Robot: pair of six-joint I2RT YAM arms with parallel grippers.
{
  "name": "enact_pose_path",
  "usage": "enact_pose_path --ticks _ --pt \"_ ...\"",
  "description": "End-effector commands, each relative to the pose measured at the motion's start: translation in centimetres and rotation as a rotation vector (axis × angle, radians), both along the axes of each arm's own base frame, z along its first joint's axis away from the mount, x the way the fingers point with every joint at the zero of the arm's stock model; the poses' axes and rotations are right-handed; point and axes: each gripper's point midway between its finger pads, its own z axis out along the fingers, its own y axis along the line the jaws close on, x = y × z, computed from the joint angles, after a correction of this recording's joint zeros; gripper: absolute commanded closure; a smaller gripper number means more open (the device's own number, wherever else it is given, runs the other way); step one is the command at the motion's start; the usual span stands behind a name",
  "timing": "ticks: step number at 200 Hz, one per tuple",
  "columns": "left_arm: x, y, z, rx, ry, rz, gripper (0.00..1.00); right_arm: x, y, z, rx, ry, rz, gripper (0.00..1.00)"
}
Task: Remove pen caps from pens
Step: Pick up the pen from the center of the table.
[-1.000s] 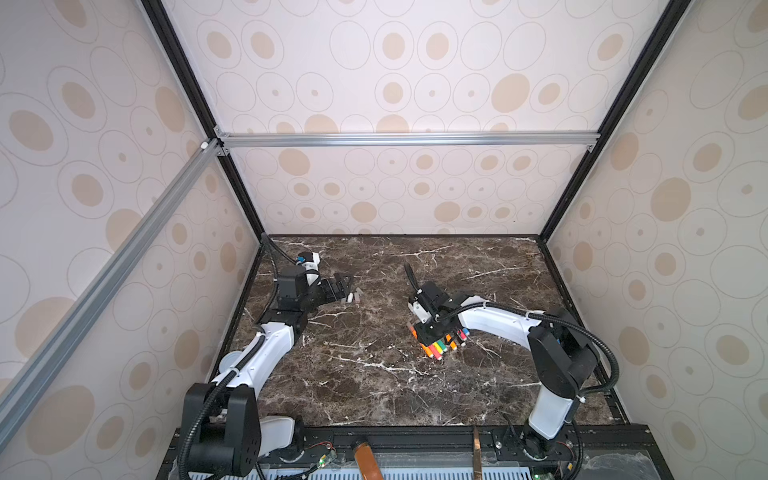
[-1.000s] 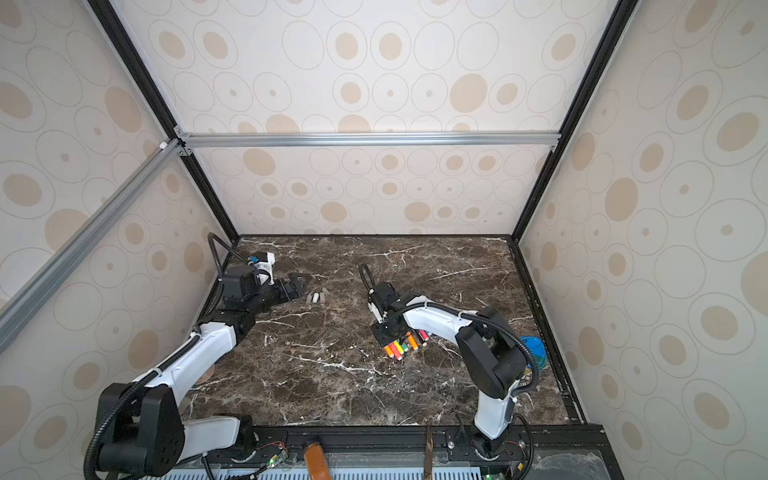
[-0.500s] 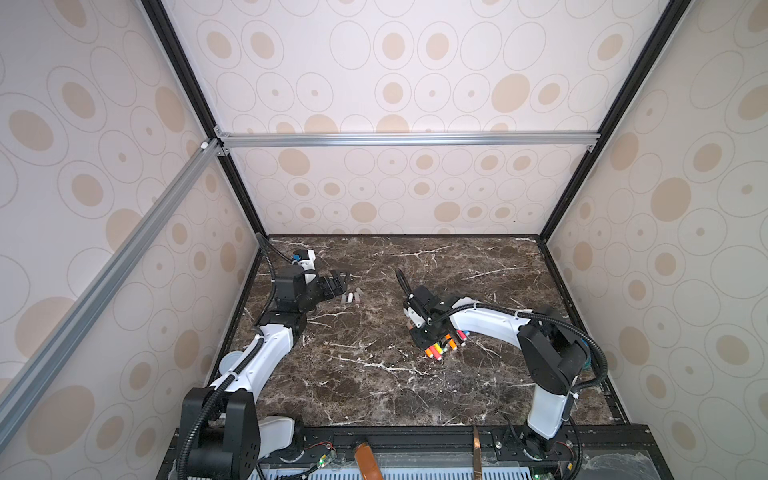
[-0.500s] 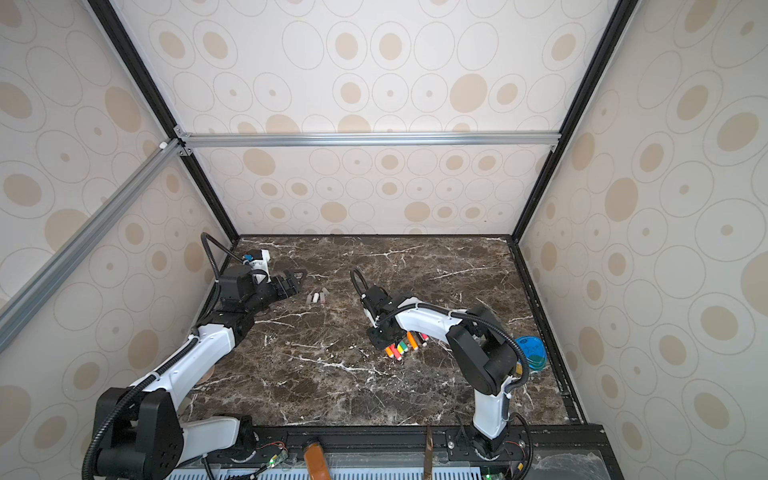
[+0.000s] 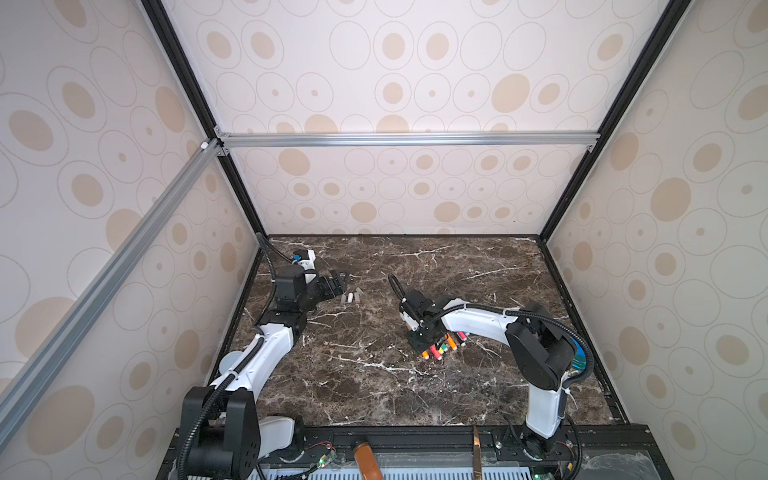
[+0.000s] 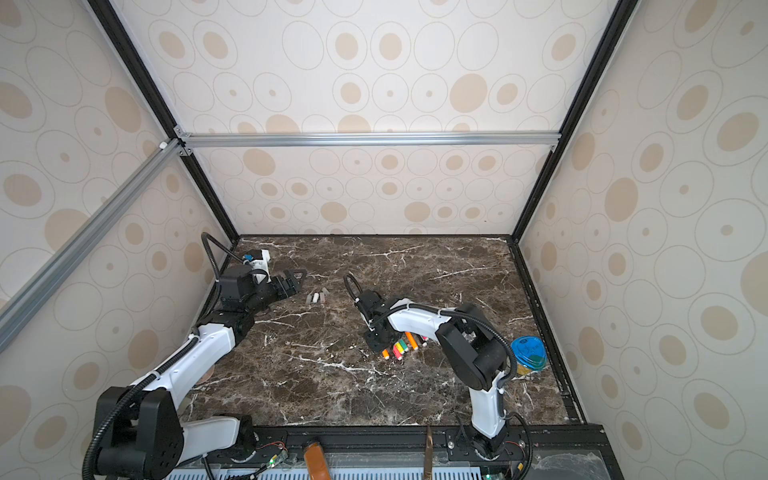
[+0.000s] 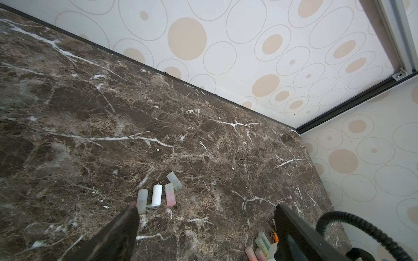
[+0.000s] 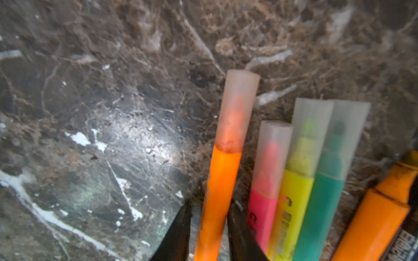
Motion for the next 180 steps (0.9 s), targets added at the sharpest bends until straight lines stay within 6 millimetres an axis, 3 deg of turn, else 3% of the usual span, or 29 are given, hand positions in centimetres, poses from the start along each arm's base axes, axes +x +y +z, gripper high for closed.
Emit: enact_pose_path --ticks 1,38,80,100,134,180 --pt "0.6 -0.1 1.6 0.022 -0.037 -0.011 0.07 -0.7 -0.4 -0.9 -0.043 0.032 -0.005 0.79" --pt "-0.3 -1.0 -0.1 0.008 -0.001 -0.070 0.16 -0.6 0.7 0.9 0.028 0.006 0.015 0.93" --pt "-2.8 -4.6 -2.6 -0.116 0.056 -0.252 0.27 0.1 3.6 7.1 0.244 -0.090 0.056 0.99" --pt "-4.3 -7.0 -2.5 -0.158 0.061 -0.345 0.28 0.5 5.0 10.0 0.338 -0.123 0.071 1.00" --pt "-6.0 -10.5 -0.4 -0.224 -0.003 -0.472 0.26 1.2 6.7 13.4 0.452 -0.168 0.087 1.00" --pt "-6.5 -12.2 0.6 -0.307 -0.032 -0.516 0.26 1.7 8.5 16.8 0.578 -0.218 0.099 1.00"
